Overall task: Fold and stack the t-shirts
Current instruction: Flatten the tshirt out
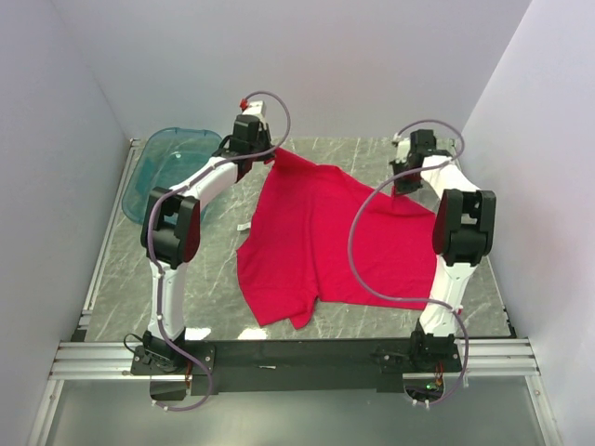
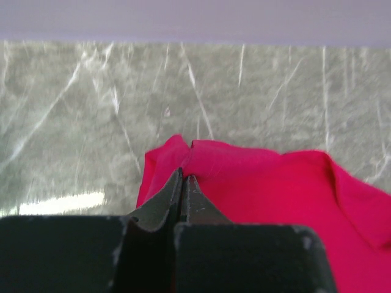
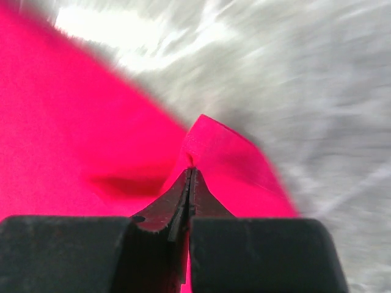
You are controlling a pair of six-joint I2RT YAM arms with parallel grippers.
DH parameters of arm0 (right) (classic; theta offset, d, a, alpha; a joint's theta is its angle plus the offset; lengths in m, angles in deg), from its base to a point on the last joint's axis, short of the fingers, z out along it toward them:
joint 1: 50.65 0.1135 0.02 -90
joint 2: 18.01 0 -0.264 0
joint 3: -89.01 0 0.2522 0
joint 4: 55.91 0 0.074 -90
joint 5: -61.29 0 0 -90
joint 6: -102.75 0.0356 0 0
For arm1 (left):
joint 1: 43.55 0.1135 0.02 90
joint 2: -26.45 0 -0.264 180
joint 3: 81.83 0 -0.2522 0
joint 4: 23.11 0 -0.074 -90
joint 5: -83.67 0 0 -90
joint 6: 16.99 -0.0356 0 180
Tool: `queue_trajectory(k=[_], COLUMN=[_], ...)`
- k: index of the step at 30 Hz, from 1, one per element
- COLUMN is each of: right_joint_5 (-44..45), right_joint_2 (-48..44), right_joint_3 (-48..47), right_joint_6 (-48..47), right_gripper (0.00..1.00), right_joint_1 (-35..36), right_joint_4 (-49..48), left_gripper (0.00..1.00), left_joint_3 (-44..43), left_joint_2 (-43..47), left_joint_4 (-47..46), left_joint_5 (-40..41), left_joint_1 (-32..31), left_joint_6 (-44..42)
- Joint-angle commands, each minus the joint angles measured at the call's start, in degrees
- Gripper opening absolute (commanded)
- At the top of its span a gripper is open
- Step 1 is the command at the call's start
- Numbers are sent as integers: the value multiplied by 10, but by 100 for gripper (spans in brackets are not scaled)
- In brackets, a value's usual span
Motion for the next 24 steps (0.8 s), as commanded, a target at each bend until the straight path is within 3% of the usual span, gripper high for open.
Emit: queue_trajectory(k=[1,7,12,16,17,22,24], right_joint_5=[55,197,243,269,282,228,152], right_joint_2=[-24,60,103,121,123,92,73], right_joint_3=[-46,-141,-206,-222,-226,-192,-167], right_joint_6=[65,176,215,218,219,193,153], right_gripper=[0,0,14,17,23,30,32], right_joint_1=[-23,-23,-24,-25,-24,-26,-26], right_joint_4=[-69,-109,-117,-124,-123,-132,-123], left_gripper=[0,0,0,0,0,0,0], left_joint_3=[-69,-187,-217,-250,-251,-244,-241], left_joint_2=[-27,-119,-154,-174,-176,-179,-180], left_joint_4=[-24,-16,-52,-50,-54,-71,-78], left_joint_5=[14,29,54,65,65,57,52], left_joint_1=[0,0,1,2,2,3,3], left_joint_6=[9,53,88,90,89,69,60])
